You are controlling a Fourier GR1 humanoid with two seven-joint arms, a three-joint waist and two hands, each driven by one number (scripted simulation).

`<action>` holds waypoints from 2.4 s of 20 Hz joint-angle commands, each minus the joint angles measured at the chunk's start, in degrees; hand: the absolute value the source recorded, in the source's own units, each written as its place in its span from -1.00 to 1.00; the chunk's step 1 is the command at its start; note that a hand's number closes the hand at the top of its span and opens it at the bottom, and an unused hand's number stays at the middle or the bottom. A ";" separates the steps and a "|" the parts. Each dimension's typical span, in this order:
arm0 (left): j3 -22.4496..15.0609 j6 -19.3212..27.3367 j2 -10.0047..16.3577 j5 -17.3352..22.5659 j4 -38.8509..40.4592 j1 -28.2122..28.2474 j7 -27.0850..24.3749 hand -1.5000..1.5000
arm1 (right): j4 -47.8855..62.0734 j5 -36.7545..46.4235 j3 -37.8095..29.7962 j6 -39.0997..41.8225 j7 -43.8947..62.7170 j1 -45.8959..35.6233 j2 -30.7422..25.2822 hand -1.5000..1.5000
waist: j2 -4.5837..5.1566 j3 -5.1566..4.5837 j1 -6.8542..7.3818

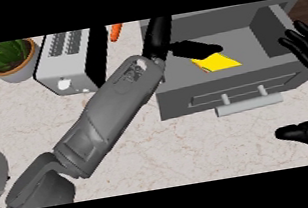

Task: Pick up the cup, place it into the drawer and close the drawer

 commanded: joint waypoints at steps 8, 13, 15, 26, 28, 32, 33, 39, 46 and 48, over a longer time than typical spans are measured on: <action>6.10 0.96 0.86 2.69 -2.14 -2.62 -0.41 -1.00 | -8.17 2.54 0.38 8.89 1.13 6.99 -8.31 1.00 | -0.83 -0.04 2.98; 7.93 -0.87 6.41 3.35 -10.26 0.87 3.15 -1.00 | -8.26 13.49 4.13 6.96 1.20 6.41 -8.62 1.00 | -1.26 -0.07 5.14; 8.20 -2.13 9.33 2.75 -13.69 5.38 3.44 -1.00 | -10.27 15.28 5.25 5.34 1.86 7.53 -7.03 1.00 | -1.25 -0.08 5.06; 12.59 -4.11 21.71 3.44 -33.70 17.94 10.35 -1.00 | 2.49 36.44 14.36 -3.49 -3.25 2.05 -3.36 1.00 | -1.09 -0.04 6.35; 12.18 -4.28 22.19 3.34 -36.17 22.64 9.14 -1.00 | 3.16 41.97 17.65 -4.24 -2.66 1.39 -4.39 1.00 | -1.10 -0.07 6.53; 13.35 -5.56 24.99 4.14 -40.94 26.08 9.79 -1.00 | 12.53 51.54 20.85 -6.15 -4.34 -2.76 -7.24 1.00 | -0.91 -0.07 7.52; 13.38 -6.71 25.43 3.65 -41.80 30.37 6.28 -1.00 | 13.04 54.78 23.60 -8.61 -6.09 -0.71 -6.31 1.00 | -0.88 -0.08 7.26; 17.08 -10.35 30.02 4.12 -45.98 36.66 5.92 -1.00 | 32.58 63.15 24.49 -16.06 -10.64 -11.20 -4.58 1.00 | -0.58 -0.02 6.48; 20.71 -14.60 33.11 4.98 -51.01 45.01 4.86 -1.00 | 58.73 66.34 20.70 -24.58 -13.82 -25.10 1.27 1.00 | -0.32 0.00 6.96; 22.59 -16.69 34.73 5.52 -50.49 44.46 6.14 -1.00 | 65.55 65.14 18.00 -24.89 -16.79 -30.04 0.60 1.00 | -0.21 0.01 6.93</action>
